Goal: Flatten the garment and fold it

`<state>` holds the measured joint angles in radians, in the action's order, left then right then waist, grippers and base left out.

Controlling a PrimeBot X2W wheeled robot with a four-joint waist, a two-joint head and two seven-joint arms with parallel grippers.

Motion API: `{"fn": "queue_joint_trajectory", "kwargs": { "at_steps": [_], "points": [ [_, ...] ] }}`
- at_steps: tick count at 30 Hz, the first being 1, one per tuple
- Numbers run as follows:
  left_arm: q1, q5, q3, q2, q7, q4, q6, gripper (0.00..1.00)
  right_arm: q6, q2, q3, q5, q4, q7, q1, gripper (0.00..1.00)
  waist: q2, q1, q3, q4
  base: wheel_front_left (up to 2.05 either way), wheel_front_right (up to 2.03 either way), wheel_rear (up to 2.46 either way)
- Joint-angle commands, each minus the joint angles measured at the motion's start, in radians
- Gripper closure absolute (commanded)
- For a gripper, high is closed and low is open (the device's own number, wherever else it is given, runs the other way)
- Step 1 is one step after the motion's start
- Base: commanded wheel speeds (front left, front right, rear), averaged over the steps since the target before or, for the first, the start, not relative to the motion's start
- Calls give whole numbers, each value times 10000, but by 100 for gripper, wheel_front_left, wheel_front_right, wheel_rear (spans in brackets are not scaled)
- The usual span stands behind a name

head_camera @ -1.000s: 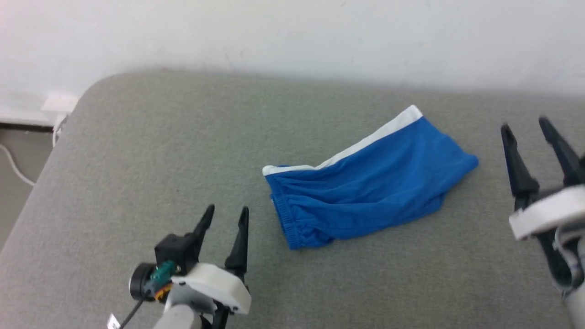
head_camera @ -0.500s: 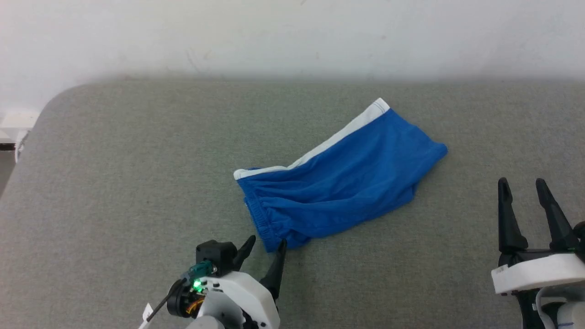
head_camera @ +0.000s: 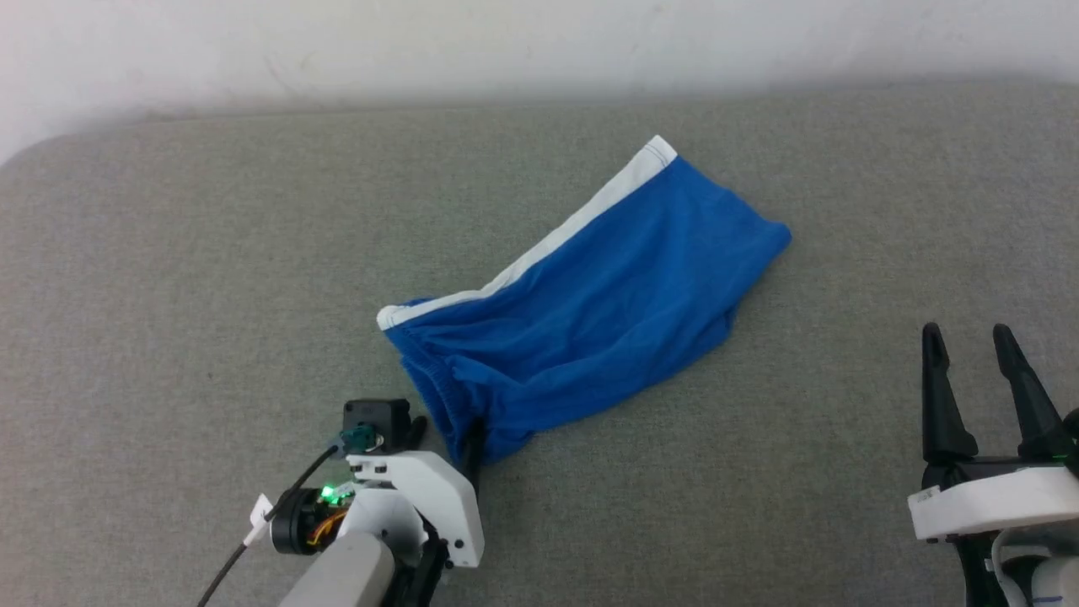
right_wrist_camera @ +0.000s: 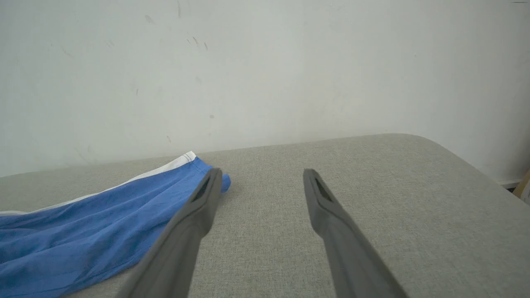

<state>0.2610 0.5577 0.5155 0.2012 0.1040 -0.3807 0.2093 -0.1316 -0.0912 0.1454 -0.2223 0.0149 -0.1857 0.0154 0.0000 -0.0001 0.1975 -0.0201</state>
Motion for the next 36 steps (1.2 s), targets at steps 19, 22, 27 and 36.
{"fn": "queue_joint_trajectory", "kwargs": {
  "at_steps": [19,22,27,36],
  "points": [
    [-276,-379,381,-21,-1247,439,-140,100,9,-1388,-1241,-1256,643,3280,1074,0,0,1,-340,1265,0,0,0],
    [-243,-508,470,62,-1402,856,-188,100,9,-1655,-1423,-1586,1017,4449,1870,0,0,1,-171,1536,0,0,0],
    [-142,-672,676,118,-1470,1403,-288,100,9,-1831,-1464,-1638,2283,6059,3377,0,0,1,250,2041,0,0,0],
    [302,-821,1112,-283,-1491,1590,-447,100,9,-1996,-1771,-549,5047,6642,5092,0,0,1,900,2864,0,0,0]
  ]
}}
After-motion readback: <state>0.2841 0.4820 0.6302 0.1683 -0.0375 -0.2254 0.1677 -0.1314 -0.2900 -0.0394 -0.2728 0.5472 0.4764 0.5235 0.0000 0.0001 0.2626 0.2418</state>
